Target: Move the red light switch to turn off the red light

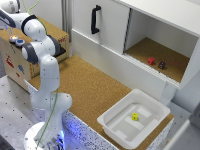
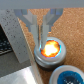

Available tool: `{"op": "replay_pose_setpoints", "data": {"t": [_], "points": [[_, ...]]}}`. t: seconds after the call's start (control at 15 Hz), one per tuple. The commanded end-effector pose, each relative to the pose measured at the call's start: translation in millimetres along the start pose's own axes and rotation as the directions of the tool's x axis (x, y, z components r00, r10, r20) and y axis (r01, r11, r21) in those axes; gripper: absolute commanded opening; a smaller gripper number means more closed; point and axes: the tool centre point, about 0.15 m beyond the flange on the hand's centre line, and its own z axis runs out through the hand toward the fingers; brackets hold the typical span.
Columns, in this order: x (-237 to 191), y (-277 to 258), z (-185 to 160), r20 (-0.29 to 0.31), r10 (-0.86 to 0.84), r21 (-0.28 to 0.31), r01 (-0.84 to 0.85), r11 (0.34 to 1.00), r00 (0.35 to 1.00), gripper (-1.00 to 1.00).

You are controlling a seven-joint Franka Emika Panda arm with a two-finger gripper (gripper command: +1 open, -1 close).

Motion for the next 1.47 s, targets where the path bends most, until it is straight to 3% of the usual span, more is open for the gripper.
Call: {"op": "replay_pose_setpoints", "data": {"t": [0.0, 0.33, 0.67, 0.73, 1.4], "points": [[23, 17, 27, 0.036, 0.008, 0.037, -0.010, 0.999, 0.999, -1.00], [28, 19, 53, 0.054, -0.012, 0.076, 0.007, 0.997, 0.998, -1.00], [21, 3, -21, -0.001, -0.034, -0.006, 0.034, 0.999, 0.999, -1.00], [19, 7, -30, -0.008, -0.026, 0.014, 0.026, 1.000, 1.000, 1.00], [-4, 62, -27, -0.107, 0.006, 0.072, 0.002, 0.997, 0.994, 1.00]]}}
